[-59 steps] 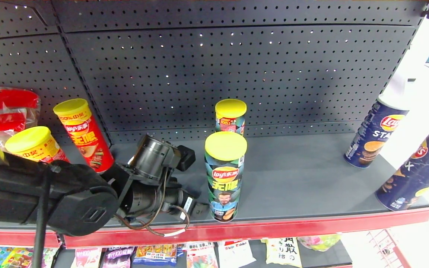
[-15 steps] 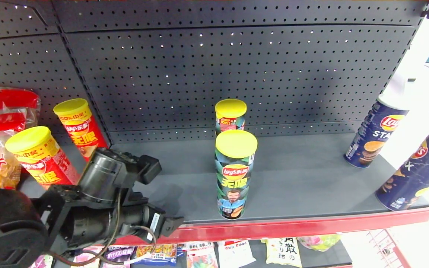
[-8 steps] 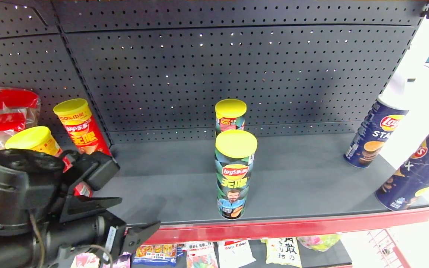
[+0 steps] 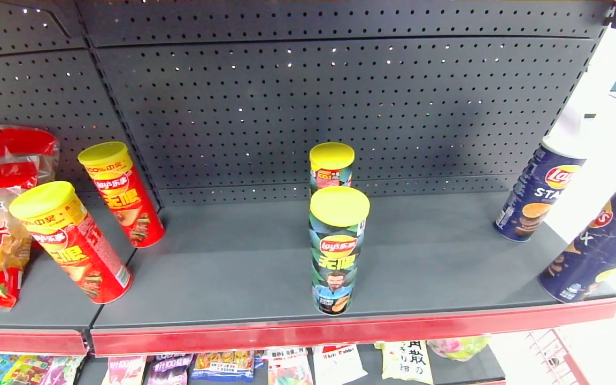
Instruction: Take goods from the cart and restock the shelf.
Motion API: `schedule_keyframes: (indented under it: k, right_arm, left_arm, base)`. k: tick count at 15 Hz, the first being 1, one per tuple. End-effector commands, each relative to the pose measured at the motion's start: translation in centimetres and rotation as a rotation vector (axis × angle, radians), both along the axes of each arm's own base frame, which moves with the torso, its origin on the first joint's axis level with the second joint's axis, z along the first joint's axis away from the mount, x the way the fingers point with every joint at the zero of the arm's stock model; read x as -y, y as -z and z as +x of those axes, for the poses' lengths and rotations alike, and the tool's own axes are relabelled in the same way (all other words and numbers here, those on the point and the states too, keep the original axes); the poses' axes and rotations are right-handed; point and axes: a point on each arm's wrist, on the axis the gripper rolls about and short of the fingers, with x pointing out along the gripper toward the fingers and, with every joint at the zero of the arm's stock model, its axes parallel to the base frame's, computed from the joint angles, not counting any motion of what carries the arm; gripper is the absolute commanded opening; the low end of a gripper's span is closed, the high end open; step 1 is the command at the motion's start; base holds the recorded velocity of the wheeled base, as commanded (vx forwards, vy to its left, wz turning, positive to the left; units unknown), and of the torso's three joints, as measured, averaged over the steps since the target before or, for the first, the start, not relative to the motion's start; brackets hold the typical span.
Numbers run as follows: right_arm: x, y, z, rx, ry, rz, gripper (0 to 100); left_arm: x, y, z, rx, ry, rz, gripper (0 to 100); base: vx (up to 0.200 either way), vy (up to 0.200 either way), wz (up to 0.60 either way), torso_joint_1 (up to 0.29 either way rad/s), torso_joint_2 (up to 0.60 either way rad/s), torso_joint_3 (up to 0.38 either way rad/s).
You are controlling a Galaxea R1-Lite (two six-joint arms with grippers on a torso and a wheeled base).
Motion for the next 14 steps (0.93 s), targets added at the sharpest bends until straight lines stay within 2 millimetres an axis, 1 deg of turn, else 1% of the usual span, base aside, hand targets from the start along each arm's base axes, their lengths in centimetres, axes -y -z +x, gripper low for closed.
schedule_keyframes:
  k: [1, 2, 3, 5, 7, 8, 9, 11, 12, 13, 14]
  right_arm:
    - [0.0, 0.0, 0.0, -0.002, -0.001, 0.001, 100]
    - [0.0, 0.0, 0.0, -0.001, 0.001, 0.002, 100]
    - [0.0, 0.0, 0.0, -0.001, 0.001, 0.002, 100]
    - [0.0, 0.0, 0.0, -0.002, 0.001, 0.001, 100]
    - [0.0, 0.0, 0.0, -0.002, 0.001, 0.001, 100]
    - [0.0, 0.0, 0.0, -0.002, -0.001, -0.001, 100]
    - [0.0, 0.0, 0.0, 0.000, -0.001, -0.001, 100]
    - [0.0, 0.0, 0.0, -0.001, -0.001, 0.002, 100]
    - [0.0, 0.0, 0.0, 0.000, -0.001, 0.002, 100]
    - [0.0, 0.0, 0.0, -0.002, -0.001, 0.001, 100]
    - [0.0, 0.0, 0.0, -0.002, -0.001, -0.001, 100]
  left_arm:
    - [-0.4, 2.6, -5.5, 0.115, -0.369, -0.020, 100]
    - [0.2, 3.6, -5.9, 0.131, -0.402, -0.048, 100]
    - [0.3, 4.7, -6.4, 0.183, -0.338, -0.105, 100]
    - [0.4, 4.4, -6.0, 0.215, -0.351, -0.159, 100]
    - [0.7, 4.9, -3.8, 0.340, -0.344, -0.218, 100]
    - [1.0, 6.9, -1.2, 0.470, -0.351, -0.303, 100]
    - [1.1, 8.9, 0.3, 0.581, -0.357, -0.329, 100]
    - [0.9, 9.0, 0.1, 0.540, -0.418, -0.289, 100]
    - [0.9, 8.8, 0.1, 0.569, -0.442, -0.216, 100]
    - [0.9, 8.8, 0.2, 0.568, -0.433, -0.105, 100]
    - [0.9, 8.8, 0.2, 0.567, -0.423, -0.051, 100]
  base:
    - [0.000, 0.000, 0.00, 0.000, 0.00, 0.000]
    - [0.000, 0.000, 0.00, 0.000, 0.00, 0.000]
    - [0.000, 0.000, 0.00, 0.000, 0.00, 0.000]
    - [0.000, 0.000, 0.00, 0.000, 0.00, 0.000]
    - [0.000, 0.000, 0.00, 0.000, 0.00, 0.000]
    - [0.000, 0.000, 0.00, 0.000, 0.00, 0.000]
    - [0.000, 0.000, 0.00, 0.000, 0.00, 0.000]
    - [0.000, 0.000, 0.00, 0.000, 0.00, 0.000]
    - [0.000, 0.000, 0.00, 0.000, 0.00, 0.000]
    - [0.000, 0.000, 0.00, 0.000, 0.00, 0.000]
    - [0.000, 0.000, 0.00, 0.000, 0.00, 0.000]
